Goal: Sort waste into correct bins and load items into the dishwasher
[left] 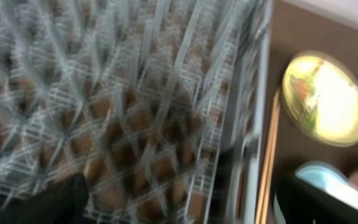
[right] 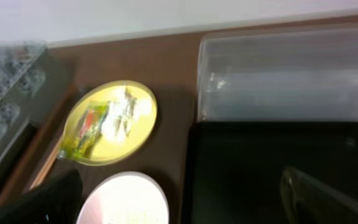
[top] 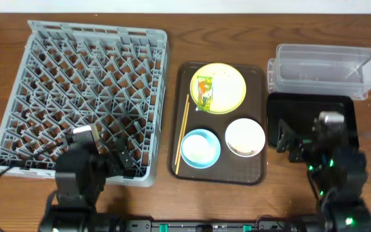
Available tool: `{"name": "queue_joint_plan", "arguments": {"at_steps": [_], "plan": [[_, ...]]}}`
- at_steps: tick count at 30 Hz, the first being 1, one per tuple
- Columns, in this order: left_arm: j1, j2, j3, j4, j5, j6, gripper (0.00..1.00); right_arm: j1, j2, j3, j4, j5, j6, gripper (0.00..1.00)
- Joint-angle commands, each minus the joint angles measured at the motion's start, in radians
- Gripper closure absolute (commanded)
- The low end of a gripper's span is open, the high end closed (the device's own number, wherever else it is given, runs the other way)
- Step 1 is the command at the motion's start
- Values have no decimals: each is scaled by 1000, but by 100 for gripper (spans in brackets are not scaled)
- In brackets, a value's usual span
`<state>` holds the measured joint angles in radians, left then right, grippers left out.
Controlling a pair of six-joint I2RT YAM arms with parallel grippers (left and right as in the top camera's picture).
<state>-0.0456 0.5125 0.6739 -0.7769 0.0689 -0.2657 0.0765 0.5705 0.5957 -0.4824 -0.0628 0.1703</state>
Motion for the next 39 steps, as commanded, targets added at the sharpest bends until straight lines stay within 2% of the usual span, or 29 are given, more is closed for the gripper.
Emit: {"name": "queue_joint_plan", "arguments": {"at_steps": [1,5,8,10,11,12,15,25,30,36,39], "plan": [[5,109,119,-87,2,-6,4,9,237,248,-150,-91,-48,1],[5,168,156,-141,2,-6,4,9,556,604,-459,-126,-129,1],[5,169,156,-146,2,-6,4,9,676,719,-536,-130,-150,1],[5,169,156,-146,2,-6,4,9,776,769,-430,-264,-124,1],[5,169,156,-146,2,-6,4,16,824,769,-307,-330,-131,9],[5,169,156,-146,2,-6,4,24,843,769,-267,-331,-130,13],[5,169,156,-146,2,-6,4,70,913,769,-175,-329,-130,14],[5,169,156,-146,2,-6,4,255,1172,769,-57,-43,-109,25],[5,171,155,-150,2,-6,4,311,1292,769,8,108,1,26],[5,172,155,-151,2,-6,4,340,1411,769,98,111,55,31],[5,172,155,-150,2,-6,3,343,1454,769,116,115,66,40]]}}
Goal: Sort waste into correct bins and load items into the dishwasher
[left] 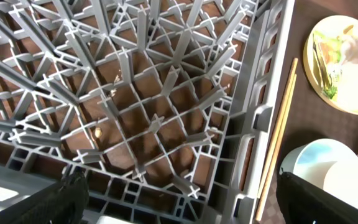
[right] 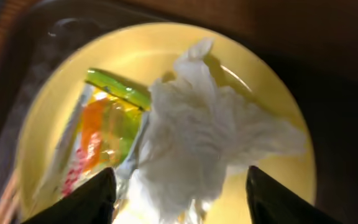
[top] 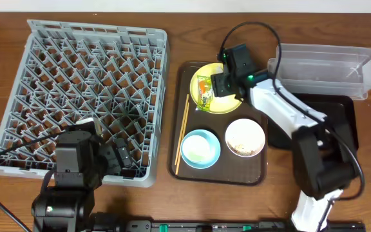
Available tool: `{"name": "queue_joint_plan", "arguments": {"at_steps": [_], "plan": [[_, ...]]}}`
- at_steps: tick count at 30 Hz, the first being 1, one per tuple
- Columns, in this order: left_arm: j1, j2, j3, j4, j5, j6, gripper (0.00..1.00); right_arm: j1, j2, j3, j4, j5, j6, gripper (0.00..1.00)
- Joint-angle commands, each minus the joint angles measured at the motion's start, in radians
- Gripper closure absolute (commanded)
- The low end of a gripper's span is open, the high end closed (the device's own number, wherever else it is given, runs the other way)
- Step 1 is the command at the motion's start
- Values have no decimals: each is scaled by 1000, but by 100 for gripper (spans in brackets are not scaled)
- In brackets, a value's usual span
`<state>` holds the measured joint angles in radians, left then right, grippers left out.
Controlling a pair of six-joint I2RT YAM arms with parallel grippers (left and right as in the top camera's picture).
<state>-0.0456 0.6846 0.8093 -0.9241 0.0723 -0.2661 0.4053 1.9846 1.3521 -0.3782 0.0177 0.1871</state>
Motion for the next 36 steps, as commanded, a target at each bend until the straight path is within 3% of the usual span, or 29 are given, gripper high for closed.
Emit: {"name": "queue_joint_plan", "arguments": {"at_steps": [1,4,8,12,20,28,30,34,36], "plan": [[5,0,19,-3,-2,-5,4,14,55,13,15,35,66,41],[5,0,19,-3,-2,-5,4,14,82,13,23,34,97,49],[5,0,19,-3,-2,-5,4,14,71,14,23,29,97,77],[5,0,19,-3,-2,-5,3,10,11,15,-3,26,97,98],[5,0,19,-3,-2,-5,3,-165,-303,15,-122,174,151,99],[5,0,19,-3,-2,-5,4,-387,-316,14,-186,158,225,99],[5,0,19,-3,-2,-5,4,-413,-304,14,-204,157,224,88],[5,0,19,-3,-2,-5,4,-443,-299,15,-189,155,224,30],[5,0,19,-3,-2,-5,4,-444,-316,16,-157,109,184,22]]}}
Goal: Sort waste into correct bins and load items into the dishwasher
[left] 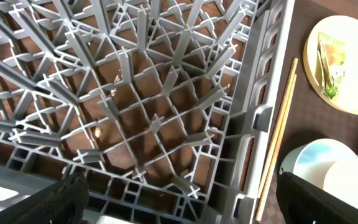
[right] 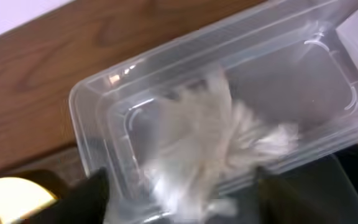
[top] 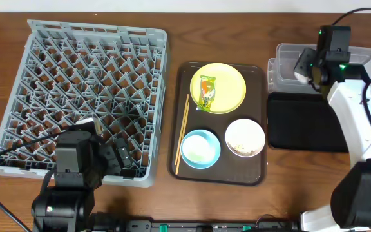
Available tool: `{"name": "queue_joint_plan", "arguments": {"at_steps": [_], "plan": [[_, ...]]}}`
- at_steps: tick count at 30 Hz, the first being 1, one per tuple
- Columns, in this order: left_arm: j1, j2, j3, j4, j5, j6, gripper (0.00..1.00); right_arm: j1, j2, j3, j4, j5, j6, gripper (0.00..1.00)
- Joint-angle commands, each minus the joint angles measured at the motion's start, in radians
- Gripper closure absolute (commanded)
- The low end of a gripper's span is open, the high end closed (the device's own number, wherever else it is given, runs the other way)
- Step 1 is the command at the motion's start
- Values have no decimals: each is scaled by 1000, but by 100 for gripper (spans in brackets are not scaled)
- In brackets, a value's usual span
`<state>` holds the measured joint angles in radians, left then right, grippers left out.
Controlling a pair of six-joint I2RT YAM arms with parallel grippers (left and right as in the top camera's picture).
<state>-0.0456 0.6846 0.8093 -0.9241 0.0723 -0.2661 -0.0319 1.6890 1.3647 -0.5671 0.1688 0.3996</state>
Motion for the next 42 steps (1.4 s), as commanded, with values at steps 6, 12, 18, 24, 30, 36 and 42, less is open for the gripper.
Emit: {"name": "queue_joint_plan", "arguments": {"at_steps": [6,12,18,24,30,36,42], "plan": [[5,0,19,-3,-2,-5,3,49,-97,4,72,-400,-100,22],[5,0,19,-3,-2,-5,4,237,-78,-10,-9,-401,-135,18],[5,0,19,-3,-2,-5,4,430,35,-23,10,-234,-64,14],[5,0,19,-3,-2,-5,4,520,180,-23,119,-190,36,14],[5,0,19,-4,-2,-5,4,564,315,-23,208,-169,119,16],[5,0,19,-11,-2,-5,4,573,385,-23,211,-131,214,45],[5,0,19,-12,-2,-5,4,556,362,-22,178,-132,213,99]]}}
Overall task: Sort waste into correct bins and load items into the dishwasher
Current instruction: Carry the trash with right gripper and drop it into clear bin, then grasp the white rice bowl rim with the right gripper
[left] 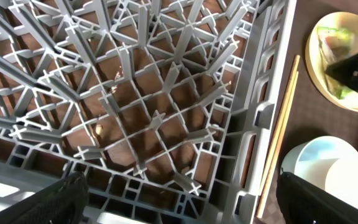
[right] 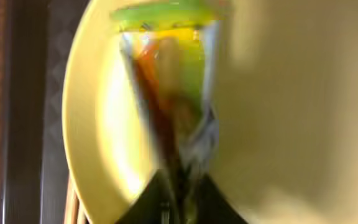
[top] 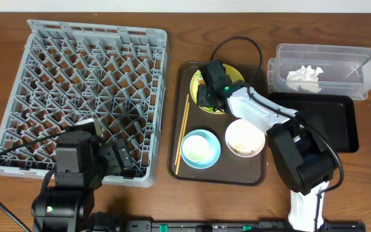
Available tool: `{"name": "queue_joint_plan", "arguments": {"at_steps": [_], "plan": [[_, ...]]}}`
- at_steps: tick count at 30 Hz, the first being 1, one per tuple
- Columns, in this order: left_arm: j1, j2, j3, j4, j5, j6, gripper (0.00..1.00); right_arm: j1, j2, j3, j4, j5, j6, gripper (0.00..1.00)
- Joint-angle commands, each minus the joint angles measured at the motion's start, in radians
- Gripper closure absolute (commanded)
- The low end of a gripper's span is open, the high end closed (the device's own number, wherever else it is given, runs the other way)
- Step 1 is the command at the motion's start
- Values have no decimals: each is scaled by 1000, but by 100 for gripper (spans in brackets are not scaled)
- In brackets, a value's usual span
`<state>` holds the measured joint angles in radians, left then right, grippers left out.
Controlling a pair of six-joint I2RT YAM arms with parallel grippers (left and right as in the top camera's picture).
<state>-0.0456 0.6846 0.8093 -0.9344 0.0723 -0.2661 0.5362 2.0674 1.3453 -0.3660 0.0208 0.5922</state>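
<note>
A green and orange snack wrapper (right: 166,93) lies on the yellow plate (top: 237,75) at the back of the brown tray (top: 256,174). My right gripper (top: 205,90) is down on the plate, its fingers pinched together on the wrapper's near end (right: 180,199). A crumpled white tissue (top: 303,75) lies in the clear bin (top: 359,64). My left gripper (left: 179,199) hangs open over the near right corner of the grey dish rack (top: 82,90), holding nothing.
On the brown tray lie wooden chopsticks (top: 182,132), a blue bowl (top: 200,147) and a white bowl (top: 245,137) with crumbs. A black tray bin (top: 340,122) sits in front of the clear bin. The right arm's cable arches over the tray.
The tissue has been let go and lies in the clear bin. My right gripper has moved from over that bin back to the yellow plate and is shut on the wrapper. The left arm has not moved.
Both arms were at the table's near edge, with tissue and wrapper on the yellow plate. Then my right gripper was open around the tissue on the plate. Then it held the tissue over the clear bin. Now the tissue lies there and the gripper grips the wrapper.
</note>
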Motion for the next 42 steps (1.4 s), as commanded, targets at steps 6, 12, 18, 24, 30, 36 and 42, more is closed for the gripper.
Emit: {"name": "queue_joint_plan", "arguments": {"at_steps": [6,12,18,24,30,36,42], "plan": [[5,0,19,-4,-2,-5,4,-104,-182,-3,-85,79,-50,99],[5,0,19,-3,-2,-5,4,-243,-372,-3,-138,271,11,99],[5,0,19,-3,-2,-5,3,-493,-420,-4,-187,303,238,99],[5,0,19,-3,-2,-5,4,-633,-350,-4,-121,208,192,66],[5,0,19,-4,-2,-5,4,-663,-379,-3,-27,2,-85,23],[5,0,19,-3,-2,-5,4,-620,-531,-3,-236,-209,-303,23],[5,0,19,-3,-2,-5,4,-492,-603,-4,-582,-338,-552,22]]}}
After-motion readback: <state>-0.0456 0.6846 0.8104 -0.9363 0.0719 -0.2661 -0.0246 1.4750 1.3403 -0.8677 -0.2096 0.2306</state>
